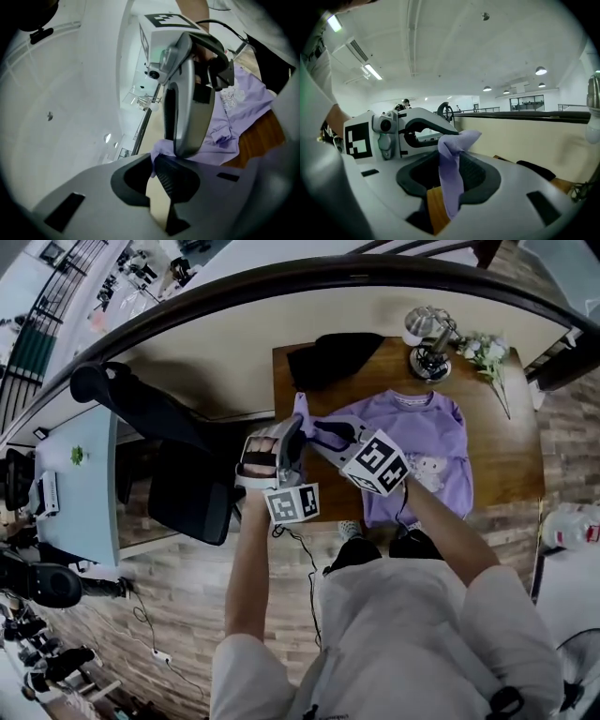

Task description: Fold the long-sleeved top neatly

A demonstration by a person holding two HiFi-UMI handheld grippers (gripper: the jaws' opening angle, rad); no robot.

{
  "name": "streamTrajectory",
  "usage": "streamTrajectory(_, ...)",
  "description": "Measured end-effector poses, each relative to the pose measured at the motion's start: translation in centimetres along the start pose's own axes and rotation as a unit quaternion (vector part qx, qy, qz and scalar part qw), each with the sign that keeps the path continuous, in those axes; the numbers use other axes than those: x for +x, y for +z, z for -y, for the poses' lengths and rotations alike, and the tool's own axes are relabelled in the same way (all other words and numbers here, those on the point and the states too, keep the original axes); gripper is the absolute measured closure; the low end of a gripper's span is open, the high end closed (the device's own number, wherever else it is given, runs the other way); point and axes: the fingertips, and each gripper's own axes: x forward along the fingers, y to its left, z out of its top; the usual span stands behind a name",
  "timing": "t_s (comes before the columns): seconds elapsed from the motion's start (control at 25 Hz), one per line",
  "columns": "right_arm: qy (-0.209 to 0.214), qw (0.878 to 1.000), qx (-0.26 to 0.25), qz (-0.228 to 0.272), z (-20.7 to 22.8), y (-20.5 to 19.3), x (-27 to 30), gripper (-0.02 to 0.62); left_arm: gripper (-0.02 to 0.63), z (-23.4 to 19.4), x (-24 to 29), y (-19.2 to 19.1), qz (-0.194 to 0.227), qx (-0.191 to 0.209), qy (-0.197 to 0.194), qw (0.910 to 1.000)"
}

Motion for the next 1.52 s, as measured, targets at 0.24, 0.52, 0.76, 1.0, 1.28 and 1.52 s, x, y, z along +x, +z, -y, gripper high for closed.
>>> streamTrajectory(0.24, -0.032, 0.999, 0.000, 0.033, 1.8, 0.8, -4.0, 0.571, 0.561, -1.1, 0.7, 4.4, 0.026, 0.040, 0.024, 0.9986)
streamTrajectory(0.52, -0.107, 0.988, 0.052, 0.094, 6.2, 0.8, -11.4, 0.574, 0.549, -1.7, 0.9, 6.6, 0.039, -0.209, 0.050, 0.9758)
streamTrajectory(0.76, -0.170, 0.973, 0.095, 0.127, 10.6, -1.6, -18.4, 0.572, 0.549, 1.7, 2.6, 5.8, 0.006, -0.411, 0.015, 0.9114)
streamTrajectory(1.0, -0.227, 0.959, 0.114, 0.127, 13.1, -5.1, -22.6, 0.572, 0.549, 5.7, 3.1, 4.8, -0.037, -0.506, -0.029, 0.8609)
streamTrajectory(1.28, -0.275, 0.945, 0.145, 0.097, 17.0, -12.8, -26.9, 0.572, 0.549, 10.6, 3.8, 6.2, -0.076, -0.520, -0.065, 0.8486)
streamTrajectory(1.52, -0.305, 0.918, 0.244, 0.072, 19.2, -21.1, -28.5, 0.571, 0.549, 14.5, 3.9, 6.6, -0.108, -0.514, -0.103, 0.8446)
